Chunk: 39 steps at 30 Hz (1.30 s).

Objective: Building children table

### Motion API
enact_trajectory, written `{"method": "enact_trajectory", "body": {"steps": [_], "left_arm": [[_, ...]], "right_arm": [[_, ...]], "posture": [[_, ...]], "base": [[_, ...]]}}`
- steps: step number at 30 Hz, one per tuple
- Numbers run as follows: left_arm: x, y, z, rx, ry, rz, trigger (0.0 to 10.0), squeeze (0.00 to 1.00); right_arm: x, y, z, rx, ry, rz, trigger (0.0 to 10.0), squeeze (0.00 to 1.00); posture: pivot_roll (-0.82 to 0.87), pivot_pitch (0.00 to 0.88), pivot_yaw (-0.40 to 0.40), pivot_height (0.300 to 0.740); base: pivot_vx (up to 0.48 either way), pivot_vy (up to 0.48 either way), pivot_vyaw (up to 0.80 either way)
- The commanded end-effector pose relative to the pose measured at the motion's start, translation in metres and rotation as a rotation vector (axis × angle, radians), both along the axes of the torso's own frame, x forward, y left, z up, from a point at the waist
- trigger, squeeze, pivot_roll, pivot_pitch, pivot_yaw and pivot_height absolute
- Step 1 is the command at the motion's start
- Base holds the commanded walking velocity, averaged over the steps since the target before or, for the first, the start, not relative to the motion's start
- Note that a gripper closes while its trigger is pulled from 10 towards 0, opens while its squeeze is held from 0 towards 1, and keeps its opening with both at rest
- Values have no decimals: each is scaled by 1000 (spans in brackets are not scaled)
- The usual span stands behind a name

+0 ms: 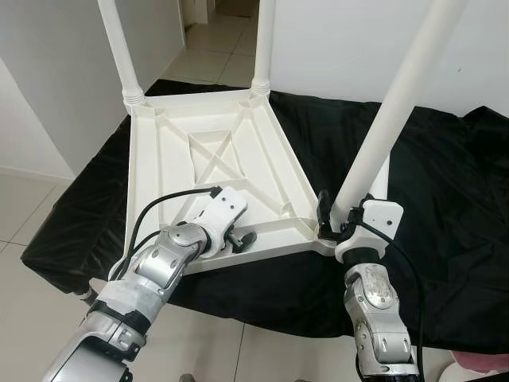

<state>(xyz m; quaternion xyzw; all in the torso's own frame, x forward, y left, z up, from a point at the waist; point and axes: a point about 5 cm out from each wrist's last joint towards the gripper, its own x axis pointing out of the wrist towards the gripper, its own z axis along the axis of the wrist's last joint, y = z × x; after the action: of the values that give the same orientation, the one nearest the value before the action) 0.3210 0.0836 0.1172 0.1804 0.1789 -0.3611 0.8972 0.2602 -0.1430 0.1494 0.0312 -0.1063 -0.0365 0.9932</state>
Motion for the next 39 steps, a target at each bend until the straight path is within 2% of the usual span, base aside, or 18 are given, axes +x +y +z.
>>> {"method": "enact_trajectory", "body": {"steps": [1,11,20,21,22,23,24,28,30,31,32,33,34,35,37,39], "left_arm": [[5,9,-3,24,31,47,0,0],[13,15,0,41,17,89,0,0],[19,20,4,50,-2,125,0,0],[20,21,4,53,-14,132,1647,0],[21,21,5,64,-26,137,6667,0],[21,21,5,64,-26,137,6667,0],[23,20,6,61,-41,140,10000,0],[25,13,13,36,-84,120,10000,0],[22,4,21,-32,-107,76,10000,0],[22,4,21,-32,-107,76,10000,0],[20,0,24,-73,-107,50,10000,51],[20,0,24,-73,-107,50,10000,51],[19,-3,26,-98,-104,33,10000,1000],[19,-3,26,-98,-104,33,10000,1000],[11,-12,40,-218,-120,-56,10000,1000],[7,-17,50,-245,-172,-102,10000,1000]], "right_arm": [[0,-1,0,-2,-9,-11,10000,0],[1,-4,0,2,-15,-39,10000,0],[2,-13,1,0,-22,-102,10000,0],[2,-13,1,0,-23,-101,10000,0],[2,-13,1,0,-24,-102,10000,0],[2,-13,1,0,-24,-102,10000,0],[2,-13,2,0,-25,-102,10000,0],[3,-12,1,-1,-25,-100,10000,0],[4,-12,1,0,-24,-102,10000,0],[4,-12,1,0,-24,-102,10000,0],[5,-14,1,-1,-24,-109,10000,0],[5,-14,1,-1,-24,-109,10000,0],[5,-15,0,-2,-24,-115,10000,0],[5,-15,0,-2,-24,-115,10000,0],[6,-18,-2,5,-15,-150,10000,0],[7,-19,-3,12,-6,-168,10000,0]], "posture": [[-87,7,22,740],[-87,8,28,740],[-89,6,34,740],[-90,5,36,740],[-90,5,36,740],[-90,5,36,740],[-88,4,35,740],[-85,3,34,740],[-85,3,36,740],[-85,3,36,740],[-83,3,36,740],[-83,3,36,740],[-83,3,36,740],[-83,3,36,740],[-83,1,39,740],[-82,2,42,740]], "base": [[0,0,0],[0,0,0],[0,0,0],[0,0,0],[0,0,0],[0,0,0],[0,0,0],[0,0,0],[0,0,0],[0,0,0],[0,0,0],[0,0,0],[0,0,0],[0,0,0],[0,0,0],[0,0,0]]}}
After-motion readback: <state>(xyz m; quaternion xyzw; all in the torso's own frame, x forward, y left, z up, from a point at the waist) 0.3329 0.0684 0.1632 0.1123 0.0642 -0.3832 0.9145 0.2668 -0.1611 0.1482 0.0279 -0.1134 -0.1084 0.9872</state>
